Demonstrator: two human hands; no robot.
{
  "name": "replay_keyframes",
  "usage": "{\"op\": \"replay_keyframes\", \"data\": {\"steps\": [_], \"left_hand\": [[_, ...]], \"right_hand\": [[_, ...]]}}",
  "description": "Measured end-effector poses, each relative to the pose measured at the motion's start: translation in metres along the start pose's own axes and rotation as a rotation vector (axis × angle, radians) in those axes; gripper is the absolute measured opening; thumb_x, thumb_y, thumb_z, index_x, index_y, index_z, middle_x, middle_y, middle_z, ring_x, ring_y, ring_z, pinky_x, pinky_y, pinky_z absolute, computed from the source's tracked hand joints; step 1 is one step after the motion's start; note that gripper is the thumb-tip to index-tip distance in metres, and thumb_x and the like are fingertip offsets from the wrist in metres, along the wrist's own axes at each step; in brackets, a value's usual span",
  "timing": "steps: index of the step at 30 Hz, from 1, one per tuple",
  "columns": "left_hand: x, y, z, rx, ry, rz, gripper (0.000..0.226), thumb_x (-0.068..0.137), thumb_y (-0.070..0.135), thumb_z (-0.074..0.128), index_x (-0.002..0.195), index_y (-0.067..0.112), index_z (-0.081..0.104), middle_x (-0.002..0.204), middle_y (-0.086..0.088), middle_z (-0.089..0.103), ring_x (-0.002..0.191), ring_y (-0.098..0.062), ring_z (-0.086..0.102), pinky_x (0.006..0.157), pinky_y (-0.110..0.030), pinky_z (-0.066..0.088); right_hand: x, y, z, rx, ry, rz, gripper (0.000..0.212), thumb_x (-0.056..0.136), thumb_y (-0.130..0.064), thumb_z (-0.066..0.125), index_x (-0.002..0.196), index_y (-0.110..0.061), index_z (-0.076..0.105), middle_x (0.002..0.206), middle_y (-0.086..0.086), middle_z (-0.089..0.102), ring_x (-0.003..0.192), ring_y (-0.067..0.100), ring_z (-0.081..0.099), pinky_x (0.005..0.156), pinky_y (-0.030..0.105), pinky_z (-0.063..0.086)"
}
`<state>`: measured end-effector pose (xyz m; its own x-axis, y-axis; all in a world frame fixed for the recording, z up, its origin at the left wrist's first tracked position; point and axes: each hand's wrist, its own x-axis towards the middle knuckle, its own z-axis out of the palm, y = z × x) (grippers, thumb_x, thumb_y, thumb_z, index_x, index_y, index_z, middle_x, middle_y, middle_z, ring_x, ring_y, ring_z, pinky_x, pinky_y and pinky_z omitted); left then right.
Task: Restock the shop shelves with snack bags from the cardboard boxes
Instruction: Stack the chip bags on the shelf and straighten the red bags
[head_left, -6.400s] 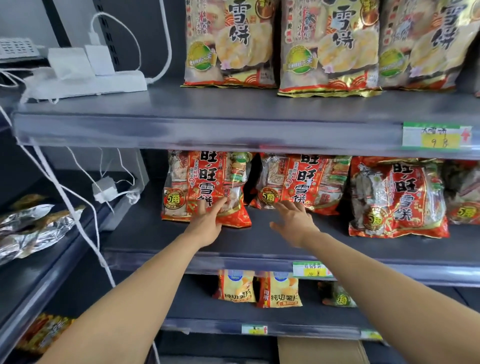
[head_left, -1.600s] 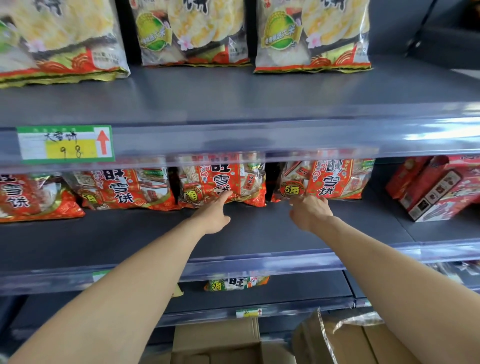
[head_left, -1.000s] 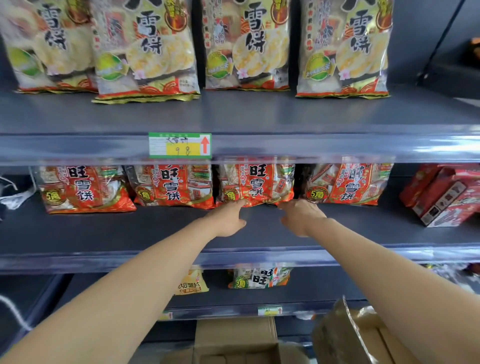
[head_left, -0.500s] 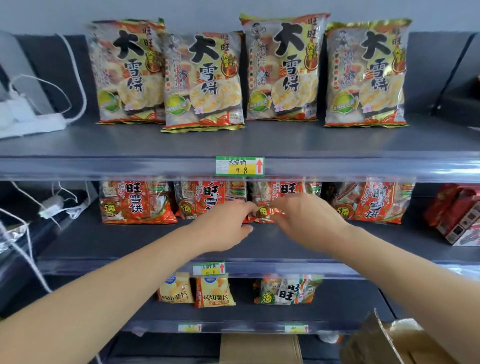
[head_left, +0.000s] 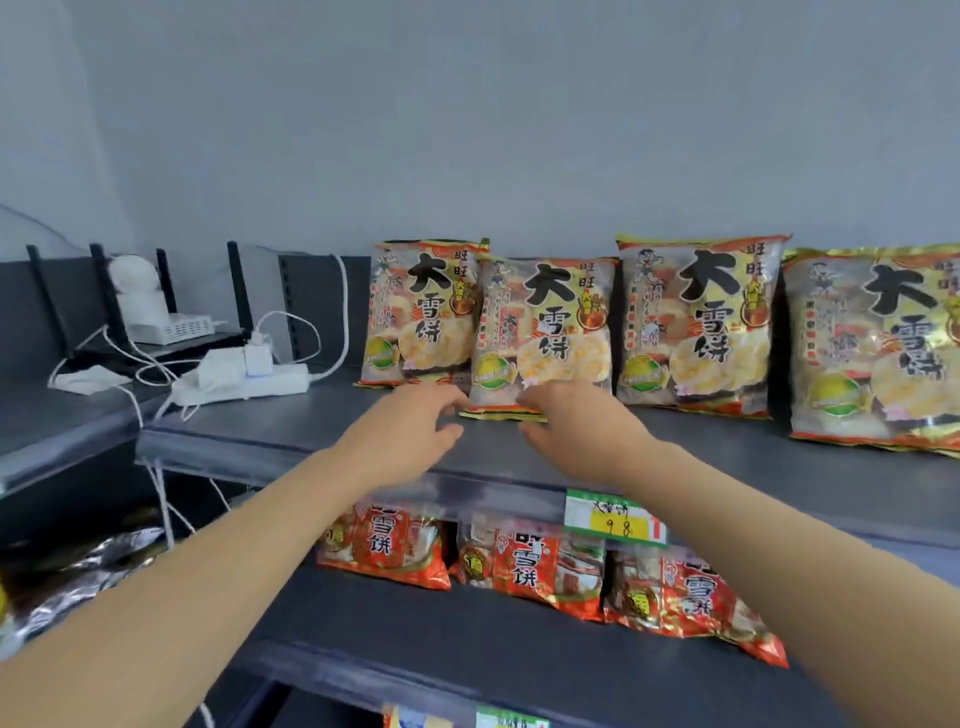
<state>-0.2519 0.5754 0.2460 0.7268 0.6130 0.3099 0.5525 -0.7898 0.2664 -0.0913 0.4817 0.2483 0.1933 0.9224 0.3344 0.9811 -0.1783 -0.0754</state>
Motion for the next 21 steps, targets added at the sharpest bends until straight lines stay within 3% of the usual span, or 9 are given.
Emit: {"op": "replay_keyframes", "data": {"steps": [7, 11, 14, 17, 21], "left_hand": [[0.072, -0.068, 0.003, 0.041, -0.101, 0.006, 0.038, 0.096, 0.024, 0.051, 0.133, 0.017, 0.051, 0.128, -0.004, 0.056, 0.114, -0.020, 0.054, 0.094, -0.029, 0.044], [0.109, -0.100, 0.015, 0.050, -0.132, 0.033, 0.042, 0.097, 0.026, 0.049, 0.138, 0.019, 0.045, 0.140, -0.003, 0.048, 0.126, -0.020, 0.048, 0.100, -0.030, 0.039], [0.134, -0.117, 0.027, 0.021, -0.111, 0.060, 0.046, 0.097, 0.025, 0.048, 0.142, 0.022, 0.040, 0.146, 0.000, 0.042, 0.131, -0.019, 0.043, 0.103, -0.028, 0.037], [0.156, -0.123, 0.039, -0.006, -0.058, 0.072, 0.049, 0.096, 0.024, 0.048, 0.144, 0.022, 0.036, 0.150, -0.001, 0.034, 0.132, -0.021, 0.040, 0.106, -0.033, 0.038], [0.175, -0.120, 0.050, 0.005, 0.058, 0.060, 0.046, 0.094, 0.024, 0.049, 0.139, 0.023, 0.038, 0.136, -0.003, 0.032, 0.123, -0.023, 0.039, 0.094, -0.037, 0.046]], "right_hand": [[0.064, -0.002, 0.042, -0.066, -0.152, 0.152, 0.035, 0.095, -0.025, 0.044, 0.127, -0.013, 0.052, 0.127, 0.013, 0.059, 0.114, 0.032, 0.056, 0.088, 0.038, 0.049], [0.090, 0.004, 0.065, -0.021, -0.229, 0.259, 0.044, 0.096, -0.027, 0.045, 0.138, -0.020, 0.042, 0.136, 0.011, 0.053, 0.121, 0.032, 0.052, 0.095, 0.039, 0.047], [0.109, 0.009, 0.072, 0.032, -0.243, 0.329, 0.049, 0.095, -0.028, 0.046, 0.143, -0.028, 0.035, 0.138, 0.010, 0.051, 0.121, 0.032, 0.052, 0.096, 0.037, 0.046], [0.126, 0.016, 0.076, 0.055, -0.188, 0.377, 0.045, 0.095, -0.023, 0.045, 0.139, -0.028, 0.040, 0.130, 0.012, 0.056, 0.113, 0.032, 0.056, 0.091, 0.038, 0.050], [0.137, 0.024, 0.082, 0.065, -0.187, 0.402, 0.048, 0.095, -0.024, 0.044, 0.142, -0.033, 0.034, 0.130, 0.012, 0.056, 0.111, 0.032, 0.057, 0.090, 0.040, 0.052]]}}
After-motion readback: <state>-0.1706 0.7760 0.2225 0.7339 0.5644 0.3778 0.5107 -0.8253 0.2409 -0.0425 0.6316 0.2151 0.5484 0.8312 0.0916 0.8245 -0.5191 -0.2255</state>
